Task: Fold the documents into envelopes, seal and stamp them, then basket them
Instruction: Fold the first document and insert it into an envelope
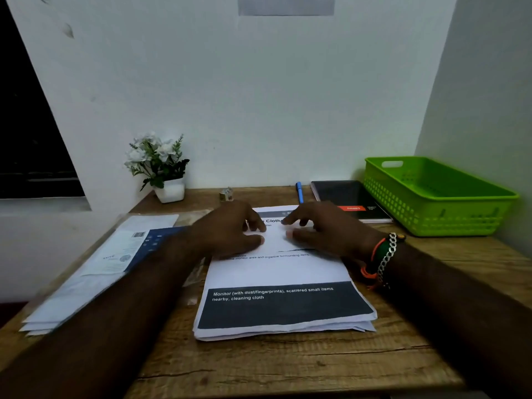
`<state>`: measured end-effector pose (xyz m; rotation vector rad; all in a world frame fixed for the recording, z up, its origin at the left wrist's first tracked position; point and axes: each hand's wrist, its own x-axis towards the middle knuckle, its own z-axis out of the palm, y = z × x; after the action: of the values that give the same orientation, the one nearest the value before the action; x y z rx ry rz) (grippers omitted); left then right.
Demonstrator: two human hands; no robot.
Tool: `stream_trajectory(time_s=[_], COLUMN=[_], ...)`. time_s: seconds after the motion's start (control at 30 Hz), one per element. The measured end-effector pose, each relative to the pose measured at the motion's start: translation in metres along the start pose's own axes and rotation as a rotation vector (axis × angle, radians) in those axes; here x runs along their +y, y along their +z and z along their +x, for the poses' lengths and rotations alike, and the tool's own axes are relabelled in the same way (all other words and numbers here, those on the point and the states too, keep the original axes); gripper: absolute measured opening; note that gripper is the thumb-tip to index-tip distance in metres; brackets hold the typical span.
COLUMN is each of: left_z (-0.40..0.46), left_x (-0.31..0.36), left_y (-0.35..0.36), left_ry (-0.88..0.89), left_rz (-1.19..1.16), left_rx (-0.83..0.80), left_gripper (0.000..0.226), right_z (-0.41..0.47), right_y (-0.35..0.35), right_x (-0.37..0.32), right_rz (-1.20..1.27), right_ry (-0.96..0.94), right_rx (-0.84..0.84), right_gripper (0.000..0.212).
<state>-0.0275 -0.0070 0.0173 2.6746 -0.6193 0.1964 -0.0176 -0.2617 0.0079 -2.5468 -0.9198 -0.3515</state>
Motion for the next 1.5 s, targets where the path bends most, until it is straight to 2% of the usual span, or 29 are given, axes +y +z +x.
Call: stream_trajectory(time_s=[0.1, 0.27, 0.37, 0.43, 0.5, 0.6, 0.7, 0.83, 0.93, 1.07, 1.17, 1.3, 1.4, 1.5], left_z=[0.0, 0.005, 0.004, 0.0, -0.002, -0.004, -0.001, 0.005, 0.006, 0.004, 0.005, 0.006, 0.006, 0.008], left_x=[0.008, 0.027, 0.023, 0.015, 0.009, 0.014, 0.031, 0.037, 0.03, 0.028, 0.025, 0.022, 0.025, 0.023], left_y=[0.011, 0.021, 0.009, -0.006, -0.02, -0.017, 0.003, 0.009, 0.003, 0.0, 0.0, 0.0, 0.0, 0.002], left_ry=[0.068, 0.112, 0.03, -0.064, -0.171, -0.218, -0.121, -0.071, -0.101, -0.092, -0.074, -0.065, -0.084, -0.081], left_rz=[0.006, 0.088, 0.163, 0.258, 0.342, 0.45, 0.319, 0.343, 0.305, 0.255, 0.205, 0.194, 0.239, 0.25], left_rx=[0.026, 0.001, -0.015, -0.047, -0.064, 0.002, 0.055, 0.06, 0.031, -0.008, -0.032, -0.065, -0.051, -0.031], left_gripper=[0.026, 0.022, 0.026, 0.035, 0.035, 0.034, 0.026, 0.025, 0.041, 0.047, 0.049, 0.058, 0.058, 0.047], right_z=[0.004, 0.004, 0.004, 0.004, 0.004, 0.004, 0.004, 0.006, 0.01, 0.007, 0.001, -0.002, -0.002, 0.002], right_y=[0.007, 0.007, 0.009, 0.008, 0.009, 0.011, 0.012, 0.013, 0.009, -0.008, -0.018, -0.02, -0.012, -0.002], right_x=[-0.004, -0.008, -0.008, -0.008, -0.008, -0.009, -0.013, -0.021, -0.021, -0.016, -0.004, 0.008, 0.009, 0.004], right_rz=[-0.089, -0.108, -0.116, -0.124, -0.124, -0.136, -0.219, -0.291, -0.372, -0.462, -0.452, -0.379, -0.298, -0.155], right_ry=[-0.043, -0.036, -0.012, -0.002, 0.005, 0.013, -0.011, -0.01, 0.083, 0.225, 0.299, 0.351, 0.232, 0.168], right_rx=[-0.068, -0.057, -0.041, -0.036, -0.037, -0.044, -0.043, -0.065, -0.054, -0.092, -0.073, -0.014, 0.07, 0.016], right_gripper=[0.028, 0.027, 0.026, 0.026, 0.025, 0.025, 0.028, 0.03, 0.026, 0.021, 0.008, 0.015, 0.016, 0.022])
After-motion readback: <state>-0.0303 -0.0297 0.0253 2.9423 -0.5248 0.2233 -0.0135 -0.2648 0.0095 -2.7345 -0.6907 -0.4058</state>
